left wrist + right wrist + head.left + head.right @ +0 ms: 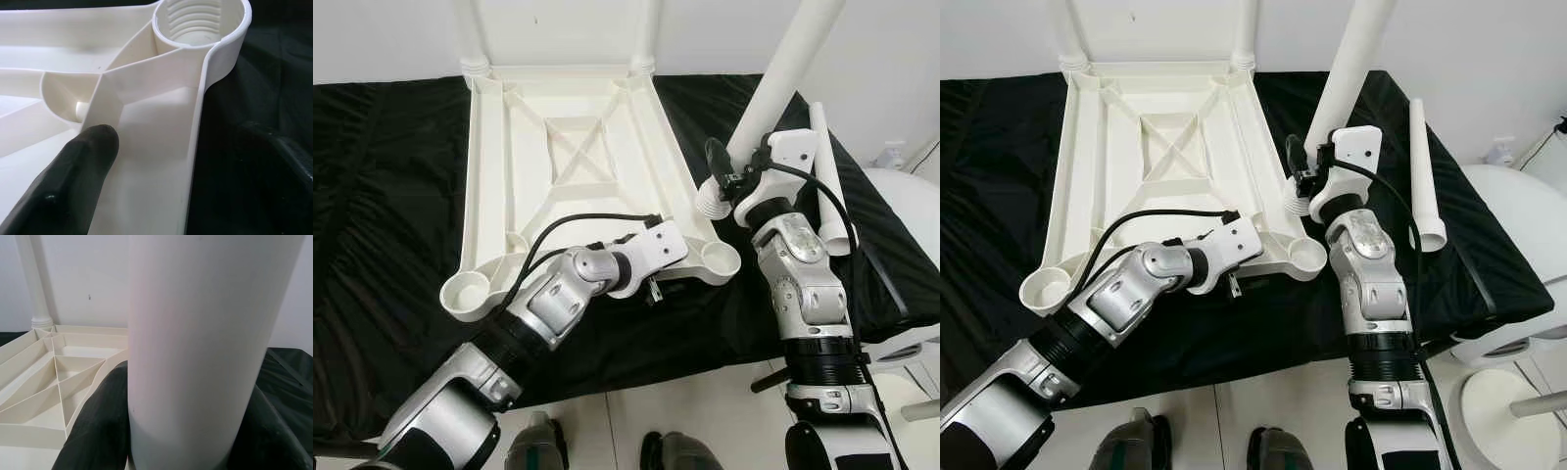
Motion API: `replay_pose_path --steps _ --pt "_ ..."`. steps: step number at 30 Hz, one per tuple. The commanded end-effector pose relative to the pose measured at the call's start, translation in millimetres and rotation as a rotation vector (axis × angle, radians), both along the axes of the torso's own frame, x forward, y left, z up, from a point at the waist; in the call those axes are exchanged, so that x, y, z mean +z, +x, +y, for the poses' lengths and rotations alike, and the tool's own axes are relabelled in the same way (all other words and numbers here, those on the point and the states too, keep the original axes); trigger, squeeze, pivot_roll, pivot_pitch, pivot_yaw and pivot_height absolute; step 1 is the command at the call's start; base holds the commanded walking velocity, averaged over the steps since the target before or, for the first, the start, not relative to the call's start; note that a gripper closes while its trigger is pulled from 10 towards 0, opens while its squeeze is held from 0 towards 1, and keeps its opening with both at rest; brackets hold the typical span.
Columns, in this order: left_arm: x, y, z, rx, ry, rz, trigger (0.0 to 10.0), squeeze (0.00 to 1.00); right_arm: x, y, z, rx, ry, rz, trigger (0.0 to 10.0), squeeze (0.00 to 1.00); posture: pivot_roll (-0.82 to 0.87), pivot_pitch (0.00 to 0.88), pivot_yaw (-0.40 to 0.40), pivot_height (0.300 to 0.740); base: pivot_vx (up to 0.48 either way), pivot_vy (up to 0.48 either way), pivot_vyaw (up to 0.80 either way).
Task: Building children table
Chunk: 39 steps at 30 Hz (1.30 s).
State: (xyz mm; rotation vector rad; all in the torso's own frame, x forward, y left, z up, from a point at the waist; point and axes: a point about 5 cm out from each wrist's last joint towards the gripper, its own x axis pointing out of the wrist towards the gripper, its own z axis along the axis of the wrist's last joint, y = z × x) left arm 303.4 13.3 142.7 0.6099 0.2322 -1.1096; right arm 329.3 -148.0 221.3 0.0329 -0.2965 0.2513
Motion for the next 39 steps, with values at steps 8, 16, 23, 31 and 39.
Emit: replay_pose_path --steps 8,16,23,31,39 --pt "-18.2 -12.7 10.7 -0.139 0.107 0.164 0.0 0.0 -1.9 -5.6 -0.6 0.005 -0.003 -0.012 10.0 0.0 0.02 0.09 -0.027 0.74 0.0 0.0 0.0" --pt "-15.4 -11.0 17.8 -0.129 0.123 0.166 0.0 0.0 -3.3 -6.4 -0.8 0.012 -0.005 -0.006 10.0 0.0 0.02 0.085 -0.029 0.74 0.0 0.0 0.0" --pt "-16.1 -4.2 23.6 -0.089 0.142 0.151 10.0 0.0 -5.5 -10.4 2.5 0.054 -0.023 0.0 10.0 0.0 0.01 0.083 -0.036 0.74 0.0 0.0 0.0" --pt "-16.3 1.1 23.6 -0.045 0.138 0.144 0.7 0.0 -9.8 -22.5 6.2 0.153 -0.039 0.009 10.0 0.0 0.0 0.08 -0.04 0.74 0.0 0.0 0.0" --pt "-17.5 10.8 29.4 0.009 0.181 0.108 10.0 0.0 -14.2 -26.5 1.5 0.174 -0.041 0.047 10.0 0.0 0.0 0.087 -0.044 0.74 0.0 0.0 0.0"
